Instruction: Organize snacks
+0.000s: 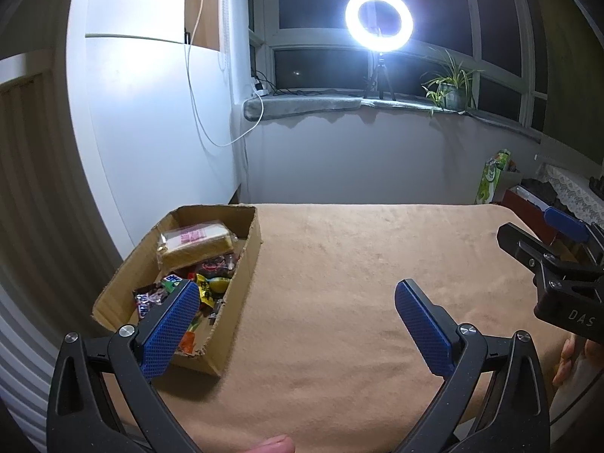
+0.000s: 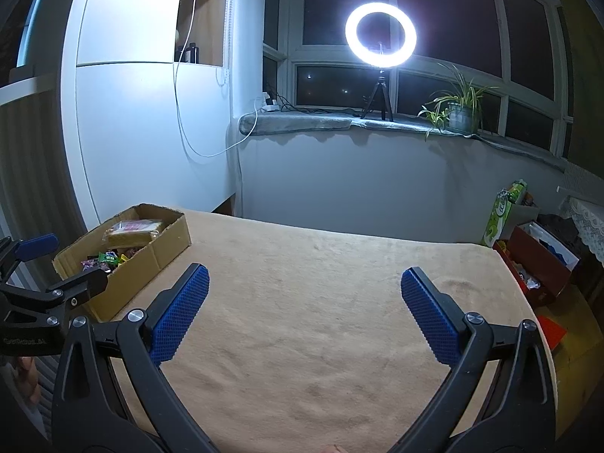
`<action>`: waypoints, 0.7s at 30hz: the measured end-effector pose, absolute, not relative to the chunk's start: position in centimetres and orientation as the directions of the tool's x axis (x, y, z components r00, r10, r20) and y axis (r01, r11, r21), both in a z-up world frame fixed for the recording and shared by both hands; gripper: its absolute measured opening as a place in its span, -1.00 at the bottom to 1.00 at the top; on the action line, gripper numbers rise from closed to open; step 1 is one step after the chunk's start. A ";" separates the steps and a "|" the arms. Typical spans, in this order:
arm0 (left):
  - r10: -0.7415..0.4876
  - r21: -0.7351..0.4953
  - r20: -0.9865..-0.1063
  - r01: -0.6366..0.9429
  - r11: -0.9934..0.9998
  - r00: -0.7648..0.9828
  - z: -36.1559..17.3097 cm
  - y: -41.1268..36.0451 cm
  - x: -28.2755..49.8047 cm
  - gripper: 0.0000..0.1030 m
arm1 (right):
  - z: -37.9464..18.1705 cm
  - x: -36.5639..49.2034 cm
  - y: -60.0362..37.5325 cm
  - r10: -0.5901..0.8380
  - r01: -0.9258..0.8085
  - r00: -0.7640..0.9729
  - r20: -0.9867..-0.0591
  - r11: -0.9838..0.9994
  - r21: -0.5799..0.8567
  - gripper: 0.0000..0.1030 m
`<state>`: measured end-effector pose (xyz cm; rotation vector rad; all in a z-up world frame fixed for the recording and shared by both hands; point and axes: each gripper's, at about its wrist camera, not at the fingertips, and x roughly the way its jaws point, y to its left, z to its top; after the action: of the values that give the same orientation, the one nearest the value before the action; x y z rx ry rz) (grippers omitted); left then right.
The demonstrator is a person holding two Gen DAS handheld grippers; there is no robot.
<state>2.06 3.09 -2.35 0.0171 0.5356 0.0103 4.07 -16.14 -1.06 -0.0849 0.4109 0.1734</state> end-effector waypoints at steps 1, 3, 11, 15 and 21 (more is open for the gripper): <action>0.013 0.018 -0.511 -0.005 1.000 0.860 -2.3 3.1 2.0 0.99 | -1.1 4.1 -16.2 0.148 -0.182 0.903 -0.403 0.982 -0.048 1.00; 0.013 0.018 -0.509 -0.004 1.000 0.861 -2.3 3.1 1.9 0.99 | -1.0 4.1 -16.2 0.147 -0.180 0.903 -0.404 0.983 -0.046 1.00; 0.009 0.017 -0.506 0.000 1.000 0.863 -2.2 3.0 1.7 0.99 | -1.0 4.2 -16.3 0.148 -0.182 0.903 -0.404 0.982 -0.047 1.00; 0.009 0.018 -0.504 0.001 1.000 0.864 -2.1 3.0 1.6 0.99 | -1.0 4.2 -16.3 0.147 -0.181 0.903 -0.403 0.982 -0.046 1.00; 0.007 0.018 -0.503 0.002 1.000 0.864 -2.0 3.0 1.6 0.99 | -1.0 4.2 -16.3 0.145 -0.179 0.904 -0.403 0.983 -0.046 1.00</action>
<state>1.57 2.96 -2.01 0.0177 0.5273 0.0027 4.19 -16.30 -1.04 -0.0828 0.4101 0.1677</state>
